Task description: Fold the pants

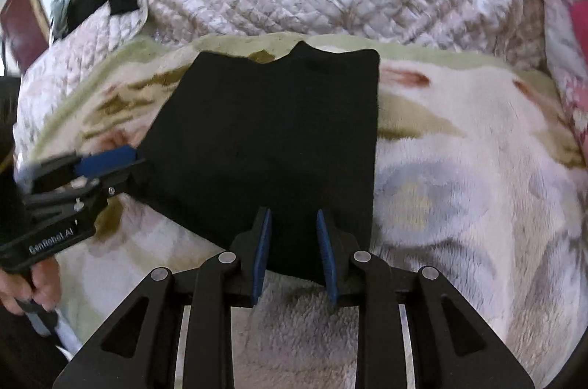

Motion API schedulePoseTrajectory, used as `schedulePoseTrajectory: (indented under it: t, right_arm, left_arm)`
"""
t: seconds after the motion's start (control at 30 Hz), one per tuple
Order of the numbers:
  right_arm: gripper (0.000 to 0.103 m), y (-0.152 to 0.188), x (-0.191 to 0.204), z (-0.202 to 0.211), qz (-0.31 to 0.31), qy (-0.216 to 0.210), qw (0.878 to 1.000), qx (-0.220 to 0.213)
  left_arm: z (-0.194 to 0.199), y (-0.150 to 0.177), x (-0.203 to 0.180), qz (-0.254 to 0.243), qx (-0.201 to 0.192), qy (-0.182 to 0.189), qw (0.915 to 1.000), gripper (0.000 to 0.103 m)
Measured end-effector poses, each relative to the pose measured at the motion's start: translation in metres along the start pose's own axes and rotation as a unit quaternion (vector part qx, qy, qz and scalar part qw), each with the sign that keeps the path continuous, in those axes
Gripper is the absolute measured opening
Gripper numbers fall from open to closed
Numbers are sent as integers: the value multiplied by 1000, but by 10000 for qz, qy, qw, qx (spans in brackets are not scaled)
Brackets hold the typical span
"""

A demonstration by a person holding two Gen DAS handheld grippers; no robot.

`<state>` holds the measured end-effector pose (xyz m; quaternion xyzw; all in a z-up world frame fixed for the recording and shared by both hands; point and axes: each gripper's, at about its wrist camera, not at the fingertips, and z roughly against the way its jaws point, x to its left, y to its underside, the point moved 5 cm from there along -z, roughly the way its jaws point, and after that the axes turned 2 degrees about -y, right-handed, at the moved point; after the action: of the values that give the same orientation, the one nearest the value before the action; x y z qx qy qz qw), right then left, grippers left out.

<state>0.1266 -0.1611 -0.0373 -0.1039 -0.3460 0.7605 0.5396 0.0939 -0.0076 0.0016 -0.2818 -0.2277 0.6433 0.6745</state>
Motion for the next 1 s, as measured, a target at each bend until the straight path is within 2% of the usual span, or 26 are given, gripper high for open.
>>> schedulePoseTrajectory:
  t: [0.17, 0.23, 0.3, 0.57, 0.7, 1.0]
  right_arm:
    - [28, 6, 5, 26, -144, -14, 9996, -260]
    - [41, 13, 13, 39, -123, -19, 9992, -386]
    - [45, 19, 18, 45, -76, 7, 9989, -452]
    - [45, 38, 30, 29, 315, 228, 9992, -85]
    - [45, 44, 25, 13, 212, 241, 9992, 223]
    - [49, 47, 24, 10, 175, 252, 9992, 237]
  left_arm:
    - [17, 11, 6, 313, -1, -136, 9994, 40]
    - [23, 19, 5, 353, 14, -240, 9991, 40]
    - [27, 27, 3, 355, 32, -291, 9989, 40]
    - [18, 44, -4, 221, 231, -419, 9986, 40]
    - [9, 52, -2, 266, 418, -416, 9979, 40]
    - [7, 56, -8, 113, 382, -451, 9982, 48]
